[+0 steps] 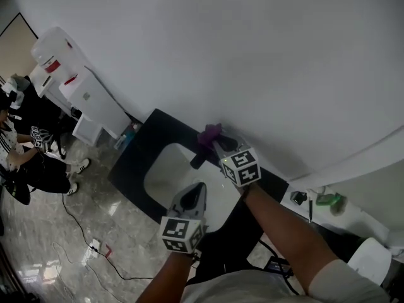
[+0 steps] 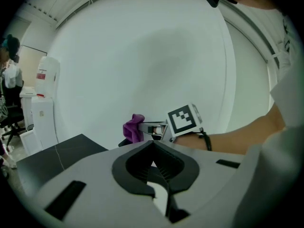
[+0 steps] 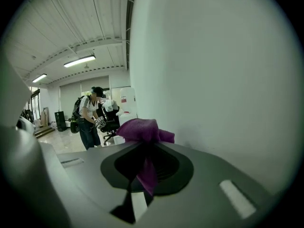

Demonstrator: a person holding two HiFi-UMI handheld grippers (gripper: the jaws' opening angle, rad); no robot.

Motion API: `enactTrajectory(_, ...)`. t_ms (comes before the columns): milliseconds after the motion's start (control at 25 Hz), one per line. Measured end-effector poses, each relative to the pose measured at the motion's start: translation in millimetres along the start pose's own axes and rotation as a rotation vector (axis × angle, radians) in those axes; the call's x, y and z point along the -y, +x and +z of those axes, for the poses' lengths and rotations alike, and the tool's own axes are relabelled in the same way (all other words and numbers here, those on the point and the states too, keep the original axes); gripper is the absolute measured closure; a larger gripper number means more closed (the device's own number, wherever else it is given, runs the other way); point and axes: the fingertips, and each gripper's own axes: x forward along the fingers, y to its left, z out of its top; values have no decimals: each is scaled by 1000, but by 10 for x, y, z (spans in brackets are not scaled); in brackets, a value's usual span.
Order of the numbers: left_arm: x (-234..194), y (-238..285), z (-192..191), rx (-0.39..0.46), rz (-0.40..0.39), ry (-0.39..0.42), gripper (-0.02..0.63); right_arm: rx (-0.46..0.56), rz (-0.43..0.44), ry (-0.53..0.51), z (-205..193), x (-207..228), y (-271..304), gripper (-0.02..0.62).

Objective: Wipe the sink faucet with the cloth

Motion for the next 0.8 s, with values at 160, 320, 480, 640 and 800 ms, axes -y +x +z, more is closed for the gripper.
enactTrajectory(160,-203,141,-152,-30,0,-28,600,-76,10,-25,-372,97,387,554)
enactTrajectory(320,-425,300,-325,-50,2,-53,600,-44,-8,-27,-572,106,292,555)
enactTrajectory(480,-534,420,-311,-61,-14,-60,600,-185,-32,80,-1272,235,153,554)
enactTrajectory(640,-563,458,-251,-51,-21,-60,600,-64,-21,84,-943,373,226,554)
enactTrajectory(800,-618,449,-317,-51,-8,-76,600,30,7,110,-928,394,468,554)
